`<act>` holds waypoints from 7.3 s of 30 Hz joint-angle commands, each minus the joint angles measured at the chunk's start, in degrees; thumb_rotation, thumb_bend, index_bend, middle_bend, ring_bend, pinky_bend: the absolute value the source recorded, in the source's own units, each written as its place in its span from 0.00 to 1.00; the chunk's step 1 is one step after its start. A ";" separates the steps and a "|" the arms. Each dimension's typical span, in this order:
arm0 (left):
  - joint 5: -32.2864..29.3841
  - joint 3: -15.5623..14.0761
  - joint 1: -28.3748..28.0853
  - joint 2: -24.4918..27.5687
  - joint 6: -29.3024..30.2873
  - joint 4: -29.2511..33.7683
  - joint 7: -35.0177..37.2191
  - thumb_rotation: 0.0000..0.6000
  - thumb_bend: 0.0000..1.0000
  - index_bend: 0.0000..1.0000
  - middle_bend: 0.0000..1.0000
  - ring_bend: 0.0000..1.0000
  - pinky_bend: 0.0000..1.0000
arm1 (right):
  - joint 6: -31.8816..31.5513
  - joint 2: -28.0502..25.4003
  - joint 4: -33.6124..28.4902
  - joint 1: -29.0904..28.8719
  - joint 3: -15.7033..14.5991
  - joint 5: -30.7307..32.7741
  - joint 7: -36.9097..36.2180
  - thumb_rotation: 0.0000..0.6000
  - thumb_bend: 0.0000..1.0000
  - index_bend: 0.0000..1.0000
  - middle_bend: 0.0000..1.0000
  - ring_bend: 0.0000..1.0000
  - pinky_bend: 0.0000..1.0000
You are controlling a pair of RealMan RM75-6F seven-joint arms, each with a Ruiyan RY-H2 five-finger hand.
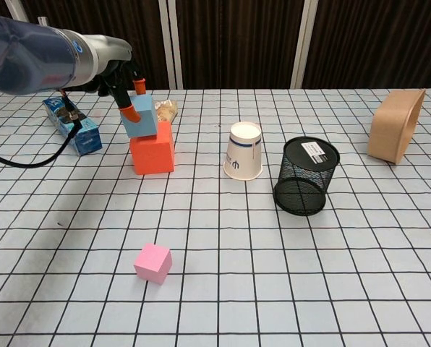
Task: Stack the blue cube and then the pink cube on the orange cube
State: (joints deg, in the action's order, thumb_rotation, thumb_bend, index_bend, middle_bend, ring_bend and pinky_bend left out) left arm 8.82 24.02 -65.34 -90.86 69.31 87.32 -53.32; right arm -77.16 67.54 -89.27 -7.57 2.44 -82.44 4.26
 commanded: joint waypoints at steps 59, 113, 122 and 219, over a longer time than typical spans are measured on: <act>-0.25 0.43 -0.77 -1.70 0.93 -2.17 -1.36 1.00 0.28 0.38 0.90 0.80 0.84 | 0.69 0.24 -0.10 -0.24 -0.16 0.53 0.87 1.00 0.10 0.12 0.10 0.17 0.37; 13.71 -12.72 12.56 22.56 -4.10 36.36 5.30 1.00 0.27 0.33 0.90 0.79 0.84 | 1.82 0.25 -0.97 -0.67 -0.58 0.81 2.10 1.00 0.10 0.12 0.10 0.17 0.37; 15.42 -18.66 12.07 13.52 1.03 34.04 2.53 1.00 0.27 0.35 0.90 0.79 0.85 | 1.86 0.18 -1.08 -0.71 -0.67 0.66 1.91 1.00 0.10 0.12 0.10 0.17 0.37; 19.39 -22.16 9.15 -3.55 5.30 26.69 -4.73 1.00 0.30 0.44 0.90 0.79 0.85 | 3.83 -1.40 -2.28 -0.97 -0.79 2.67 0.99 1.00 0.10 0.12 0.10 0.17 0.37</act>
State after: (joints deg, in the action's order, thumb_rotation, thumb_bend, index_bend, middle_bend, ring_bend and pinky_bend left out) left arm 27.97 1.68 -56.28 -94.78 74.32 113.58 -58.14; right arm -73.33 66.14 -91.55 -8.55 1.66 -79.77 5.24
